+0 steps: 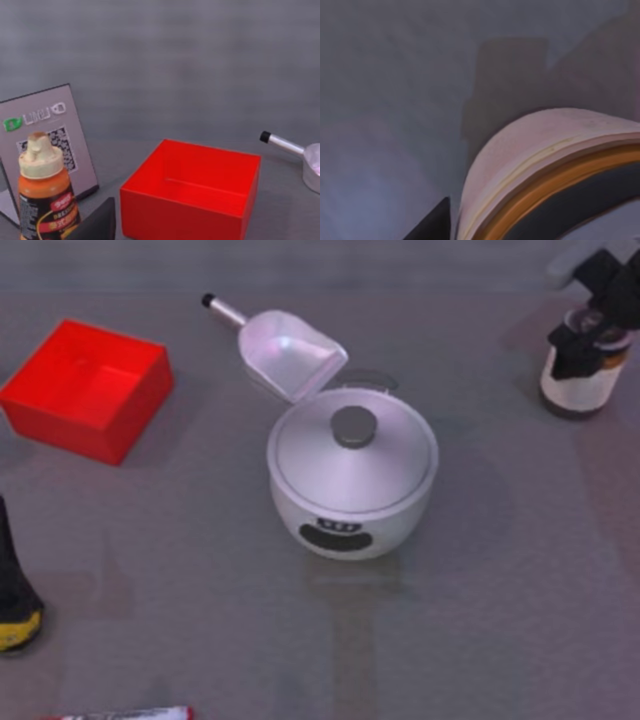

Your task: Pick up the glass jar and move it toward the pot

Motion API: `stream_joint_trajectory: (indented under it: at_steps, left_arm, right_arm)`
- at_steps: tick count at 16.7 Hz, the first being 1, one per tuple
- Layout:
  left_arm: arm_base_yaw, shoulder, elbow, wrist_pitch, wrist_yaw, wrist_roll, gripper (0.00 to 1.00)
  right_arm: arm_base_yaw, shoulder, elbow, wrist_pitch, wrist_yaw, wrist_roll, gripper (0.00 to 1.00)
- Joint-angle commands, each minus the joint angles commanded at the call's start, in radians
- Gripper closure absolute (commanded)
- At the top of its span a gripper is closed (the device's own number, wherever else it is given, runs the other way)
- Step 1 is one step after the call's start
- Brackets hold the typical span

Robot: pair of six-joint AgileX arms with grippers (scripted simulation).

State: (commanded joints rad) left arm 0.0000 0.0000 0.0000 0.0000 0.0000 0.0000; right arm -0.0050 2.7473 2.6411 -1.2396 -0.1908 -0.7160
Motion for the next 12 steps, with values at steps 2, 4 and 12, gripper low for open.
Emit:
stream_joint_trajectory:
  at_steps: [2, 4, 12]
  left_arm:
    - [0.000, 0.000, 0.000, 0.000, 0.000, 0.000, 0.00]
    - [0.000, 0.000, 0.000, 0.000, 0.000, 0.000, 0.00]
    - [0.000, 0.000, 0.000, 0.000, 0.000, 0.000, 0.00]
  right_arm:
    - [0.000, 0.000, 0.000, 0.000, 0.000, 0.000, 0.45]
    - [0.000, 0.000, 0.000, 0.000, 0.000, 0.000, 0.60]
    - [0.000, 0.000, 0.000, 0.000, 0.000, 0.000, 1.00]
